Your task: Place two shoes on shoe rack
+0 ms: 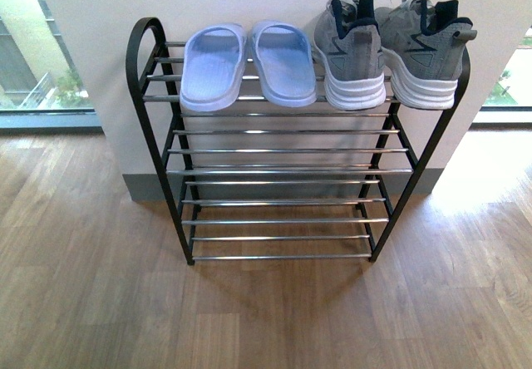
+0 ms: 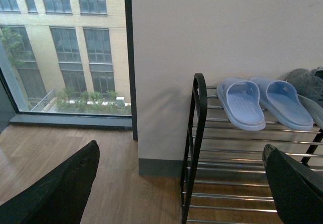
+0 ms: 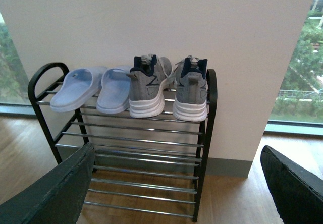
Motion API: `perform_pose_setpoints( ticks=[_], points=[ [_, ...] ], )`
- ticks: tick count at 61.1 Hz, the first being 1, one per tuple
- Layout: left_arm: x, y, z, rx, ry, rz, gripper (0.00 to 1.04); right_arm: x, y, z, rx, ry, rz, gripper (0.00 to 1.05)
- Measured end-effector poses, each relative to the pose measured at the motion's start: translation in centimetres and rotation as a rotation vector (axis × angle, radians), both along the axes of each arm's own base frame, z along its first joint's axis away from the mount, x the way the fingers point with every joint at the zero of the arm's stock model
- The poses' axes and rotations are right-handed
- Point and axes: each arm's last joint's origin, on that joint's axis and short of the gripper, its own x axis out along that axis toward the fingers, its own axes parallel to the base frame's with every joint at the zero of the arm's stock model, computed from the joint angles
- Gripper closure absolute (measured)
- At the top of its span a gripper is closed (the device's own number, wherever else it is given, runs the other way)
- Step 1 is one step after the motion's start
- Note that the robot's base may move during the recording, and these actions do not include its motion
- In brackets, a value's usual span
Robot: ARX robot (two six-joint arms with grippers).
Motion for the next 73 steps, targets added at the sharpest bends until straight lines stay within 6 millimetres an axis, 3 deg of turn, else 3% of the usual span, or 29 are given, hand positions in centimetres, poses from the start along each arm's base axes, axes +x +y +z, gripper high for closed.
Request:
perform_pose_setpoints(
  ticks=[73],
  points=[
    [0.0, 0.0, 0.0, 0.001, 0.0, 0.0, 0.09, 0.0, 0.01, -0.01, 0.0, 0.001, 0.002, 0.09]
  ],
)
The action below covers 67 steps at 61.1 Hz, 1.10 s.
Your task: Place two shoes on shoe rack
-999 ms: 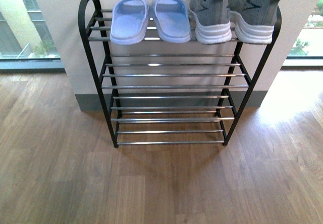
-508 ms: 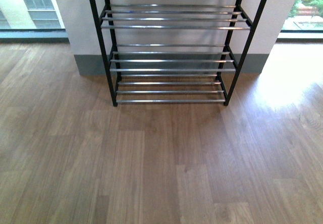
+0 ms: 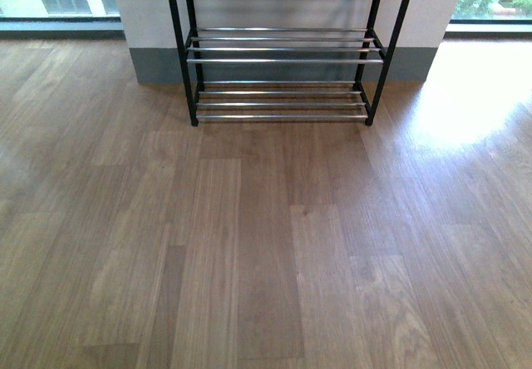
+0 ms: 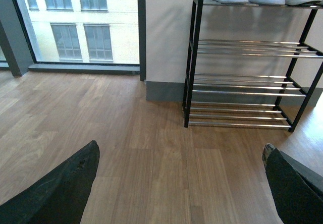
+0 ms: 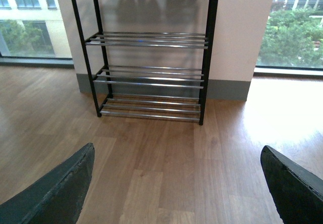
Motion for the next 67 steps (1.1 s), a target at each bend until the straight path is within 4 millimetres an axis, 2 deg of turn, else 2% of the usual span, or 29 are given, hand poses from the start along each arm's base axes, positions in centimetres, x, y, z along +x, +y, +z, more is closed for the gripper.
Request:
perform_pose_setpoints(
  ticks=[67],
  points=[
    [0.0, 0.0, 0.0, 0.0, 0.0, 0.0, 0.09, 0.0, 0.0, 0.0, 0.0, 0.0, 0.0, 0.09]
  ],
)
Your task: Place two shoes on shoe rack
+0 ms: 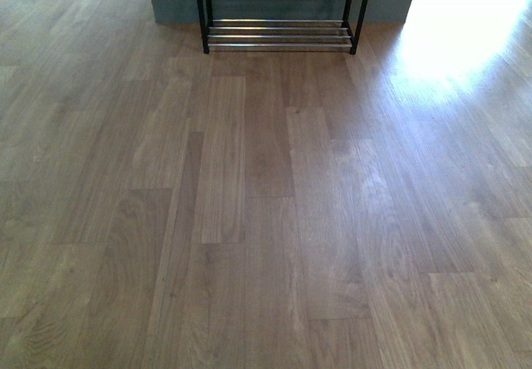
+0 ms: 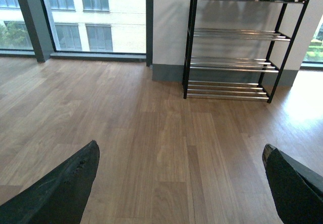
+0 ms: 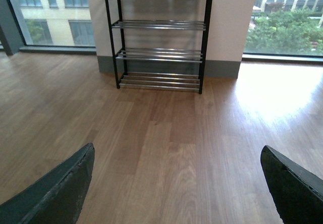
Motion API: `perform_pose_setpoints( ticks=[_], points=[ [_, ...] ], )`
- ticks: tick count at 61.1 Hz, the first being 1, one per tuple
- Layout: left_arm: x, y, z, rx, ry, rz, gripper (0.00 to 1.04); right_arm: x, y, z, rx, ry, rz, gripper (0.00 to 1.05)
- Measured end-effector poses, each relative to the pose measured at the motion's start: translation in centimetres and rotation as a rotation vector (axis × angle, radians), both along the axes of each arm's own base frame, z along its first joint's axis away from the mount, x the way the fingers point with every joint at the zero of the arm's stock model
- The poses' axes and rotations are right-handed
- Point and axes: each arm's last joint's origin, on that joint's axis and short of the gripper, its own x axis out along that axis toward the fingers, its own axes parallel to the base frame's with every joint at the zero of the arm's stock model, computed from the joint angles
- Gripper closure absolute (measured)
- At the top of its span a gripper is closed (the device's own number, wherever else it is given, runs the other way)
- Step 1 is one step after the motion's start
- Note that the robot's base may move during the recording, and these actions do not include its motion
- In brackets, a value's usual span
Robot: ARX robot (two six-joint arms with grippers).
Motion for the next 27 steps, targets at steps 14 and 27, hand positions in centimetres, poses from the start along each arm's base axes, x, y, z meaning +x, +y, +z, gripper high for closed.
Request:
perform_pose_setpoints(
  ticks=[14, 27],
  points=[
    [0.0, 0.0, 0.0, 0.0, 0.0, 0.0, 0.09, 0.0, 0.0, 0.0, 0.0, 0.0, 0.0, 0.09],
    [0.0, 0.0, 0.0, 0.0, 0.0, 0.0, 0.09, 0.0, 0.0, 0.0, 0.0, 0.0, 0.0, 0.09]
  ],
)
